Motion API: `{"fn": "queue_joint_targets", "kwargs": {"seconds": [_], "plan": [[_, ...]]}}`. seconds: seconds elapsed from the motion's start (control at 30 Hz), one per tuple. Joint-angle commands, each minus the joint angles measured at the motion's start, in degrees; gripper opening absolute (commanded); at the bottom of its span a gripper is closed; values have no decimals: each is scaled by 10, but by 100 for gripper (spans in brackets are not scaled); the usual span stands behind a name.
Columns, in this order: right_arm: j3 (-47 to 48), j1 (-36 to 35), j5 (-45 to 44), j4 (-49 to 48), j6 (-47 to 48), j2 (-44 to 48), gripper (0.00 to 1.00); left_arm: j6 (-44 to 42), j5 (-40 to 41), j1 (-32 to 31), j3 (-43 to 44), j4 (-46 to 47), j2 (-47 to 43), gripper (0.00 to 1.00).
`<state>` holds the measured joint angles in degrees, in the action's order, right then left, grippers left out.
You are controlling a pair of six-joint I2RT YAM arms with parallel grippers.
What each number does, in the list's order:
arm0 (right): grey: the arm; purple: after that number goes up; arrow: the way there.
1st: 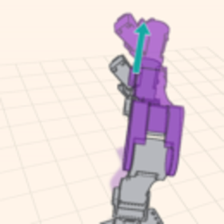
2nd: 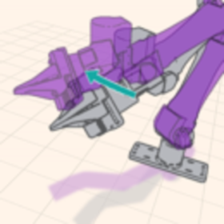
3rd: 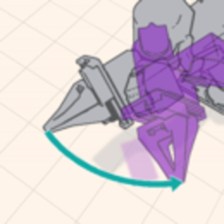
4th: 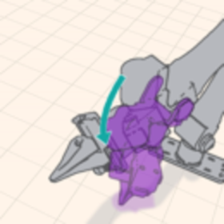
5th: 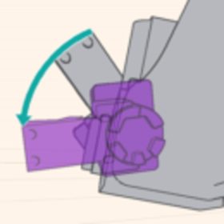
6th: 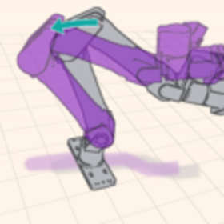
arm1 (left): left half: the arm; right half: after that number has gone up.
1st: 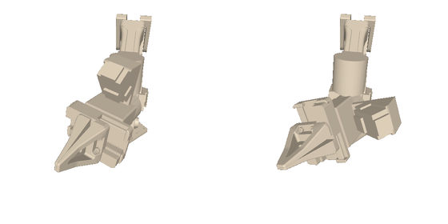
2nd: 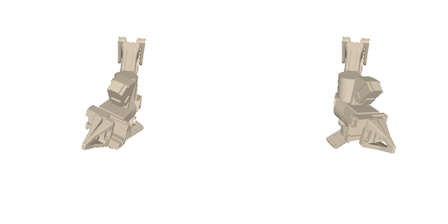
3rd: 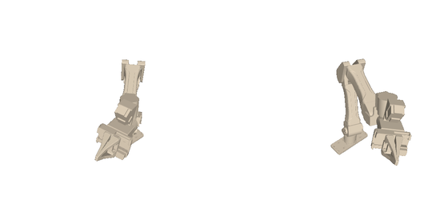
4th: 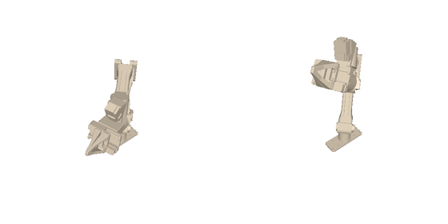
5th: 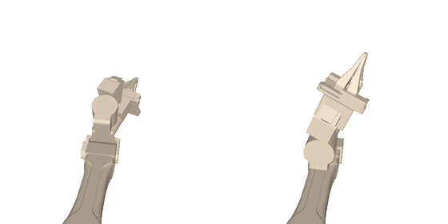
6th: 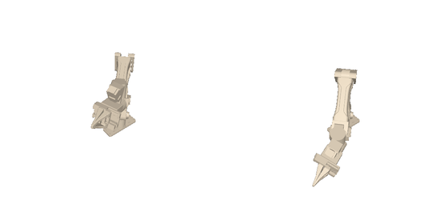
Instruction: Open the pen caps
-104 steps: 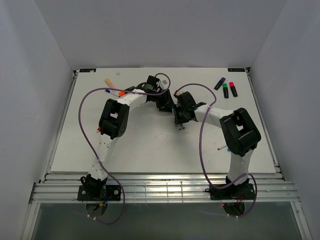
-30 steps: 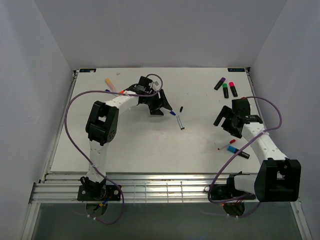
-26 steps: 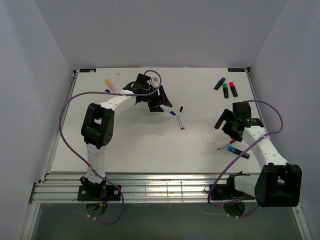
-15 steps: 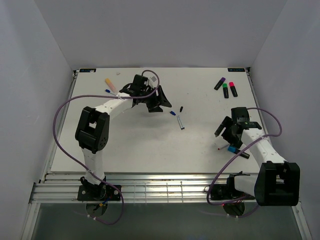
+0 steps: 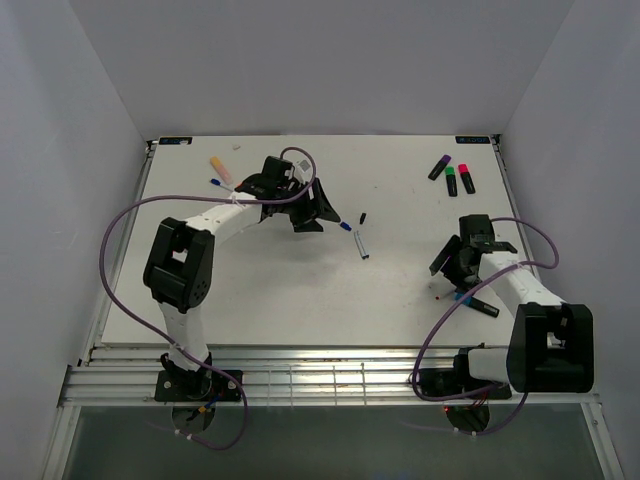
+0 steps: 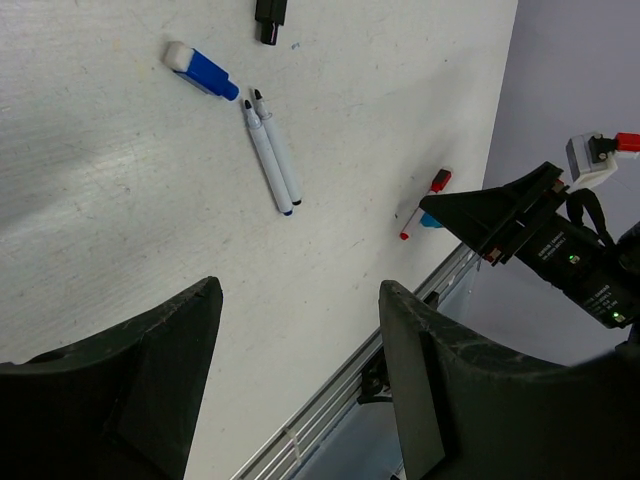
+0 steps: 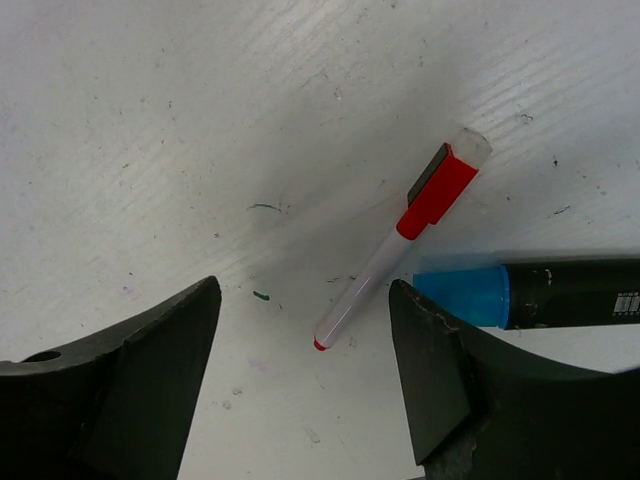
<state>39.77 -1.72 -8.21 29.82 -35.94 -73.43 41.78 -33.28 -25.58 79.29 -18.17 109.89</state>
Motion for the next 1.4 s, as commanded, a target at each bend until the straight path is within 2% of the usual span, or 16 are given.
{"fn": "queue_joint_targets", "kwargs": {"seconds": [0.0, 0.23, 0.37, 0.43, 0.47, 0.6, 0.67, 0.77, 0.87, 0.9, 1.0, 1.03, 1.13, 1.17, 1.3, 1.37], "plan": [[-8, 3, -4, -25, -14, -12, 74, -5, -11, 4, -9, 16, -50, 75], [-24, 3, -12, -31, -28, -29, 71, 13, -24, 4, -45, 47, -63, 75], [-30, 3, -3, -49, -37, -52, 64, 9, -31, 4, -57, 48, -71, 75], [-31, 4, 0, -56, -38, -65, 54, 2, -17, 4, -75, 47, -87, 75], [-33, 3, -1, -57, -39, -68, 44, 2, -9, 4, -82, 45, -95, 75], [-38, -2, 21, -81, -12, -72, 20, -5, -10, 4, -107, 46, -114, 75], [-34, -7, 21, -76, -5, -77, 8, -15, 15, 4, -106, 16, -119, 75], [-33, -23, 21, -80, 7, -68, 8, -18, 24, 4, -117, 17, -121, 75], [-24, -43, 8, -80, 25, -54, 8, -19, 31, 4, -113, 18, -97, 70], [-22, -55, 6, -83, 32, -51, 8, -15, 37, 4, -111, 19, -87, 68], [2, -76, 9, -89, 69, -46, 8, -6, 56, -2, -94, 31, -50, 53], [12, -80, 11, -86, 87, -47, 8, 0, 64, -4, -92, 32, -42, 42], [56, -99, 11, -76, 106, -51, 8, 23, 67, -17, -70, 58, -1, 25], [66, -101, 13, -76, 118, -52, 8, 23, 72, -22, -55, 50, 13, 16], [107, -116, 30, -83, 134, -48, 8, 24, 102, -39, 24, 15, 77, 0], [122, -120, 48, -89, 139, -45, 8, 30, 112, -42, 55, 16, 105, 0]]}}
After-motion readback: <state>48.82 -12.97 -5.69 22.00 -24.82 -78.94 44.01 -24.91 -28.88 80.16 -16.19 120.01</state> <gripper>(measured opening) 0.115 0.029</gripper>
